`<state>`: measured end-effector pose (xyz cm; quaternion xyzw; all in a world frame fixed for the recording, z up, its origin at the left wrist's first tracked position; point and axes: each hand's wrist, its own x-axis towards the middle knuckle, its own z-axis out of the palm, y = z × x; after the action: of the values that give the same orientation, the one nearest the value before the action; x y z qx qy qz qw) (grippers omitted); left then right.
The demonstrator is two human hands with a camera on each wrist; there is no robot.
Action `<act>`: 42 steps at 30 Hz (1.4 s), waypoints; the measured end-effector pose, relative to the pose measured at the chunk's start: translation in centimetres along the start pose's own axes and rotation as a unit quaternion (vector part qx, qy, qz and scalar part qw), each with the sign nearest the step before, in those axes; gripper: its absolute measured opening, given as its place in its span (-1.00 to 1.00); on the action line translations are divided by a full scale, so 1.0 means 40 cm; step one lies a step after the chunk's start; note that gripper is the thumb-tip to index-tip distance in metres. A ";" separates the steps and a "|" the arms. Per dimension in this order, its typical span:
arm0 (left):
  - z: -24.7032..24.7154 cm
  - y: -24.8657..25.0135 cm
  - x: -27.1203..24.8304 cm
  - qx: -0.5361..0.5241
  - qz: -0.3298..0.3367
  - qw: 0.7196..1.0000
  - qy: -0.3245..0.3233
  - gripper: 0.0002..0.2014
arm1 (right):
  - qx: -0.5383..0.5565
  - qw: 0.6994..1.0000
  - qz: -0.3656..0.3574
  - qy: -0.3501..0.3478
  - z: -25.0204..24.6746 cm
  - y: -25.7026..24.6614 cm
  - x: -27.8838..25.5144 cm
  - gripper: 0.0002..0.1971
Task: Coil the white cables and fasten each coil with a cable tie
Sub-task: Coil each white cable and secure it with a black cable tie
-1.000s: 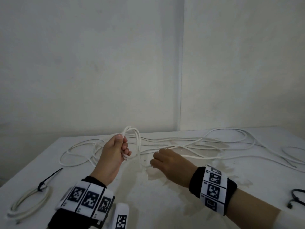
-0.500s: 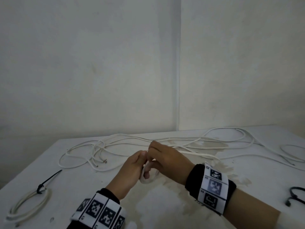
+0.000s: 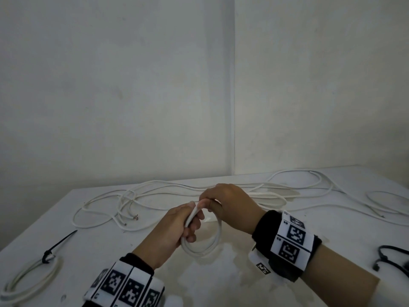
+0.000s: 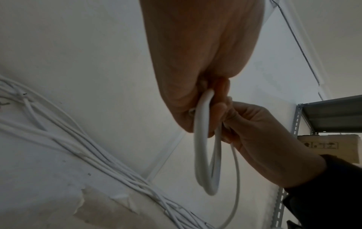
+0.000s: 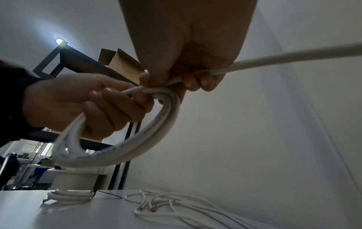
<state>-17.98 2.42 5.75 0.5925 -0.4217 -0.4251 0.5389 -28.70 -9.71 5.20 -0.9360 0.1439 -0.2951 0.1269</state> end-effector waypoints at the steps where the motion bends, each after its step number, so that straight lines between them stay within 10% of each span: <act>1: 0.002 0.004 -0.001 0.002 0.000 1.000 0.001 -0.60 | 0.003 1.000 0.005 -0.001 -0.003 -0.001 0.002 -0.32; 13: -0.008 0.012 -0.007 -0.092 0.011 0.995 0.026 -0.71 | 0.071 0.992 -0.056 0.085 -0.017 0.022 -0.008 -0.62; 23: -0.126 0.040 0.025 -0.305 0.077 0.938 0.148 -0.71 | -0.036 0.987 0.060 0.147 -0.031 0.095 -0.085 -0.61; 28: -0.137 0.040 0.037 -0.314 0.101 0.928 0.175 -0.73 | -0.253 0.963 -0.018 0.089 0.015 0.061 -0.097 -0.72; 31: -0.125 0.041 0.043 -0.304 0.114 0.927 0.187 -0.72 | -0.243 0.969 -0.026 0.040 0.057 0.033 -0.116 -0.38; 42: -0.141 0.034 0.063 -0.305 0.139 0.904 0.265 -0.72 | -0.108 0.978 0.077 -0.161 0.061 -0.045 -0.143 -0.41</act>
<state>-11.92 1.51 7.32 0.4252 -0.1908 -0.2805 0.8391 -31.41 -5.70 0.90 -0.9656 0.2242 -0.1125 0.0693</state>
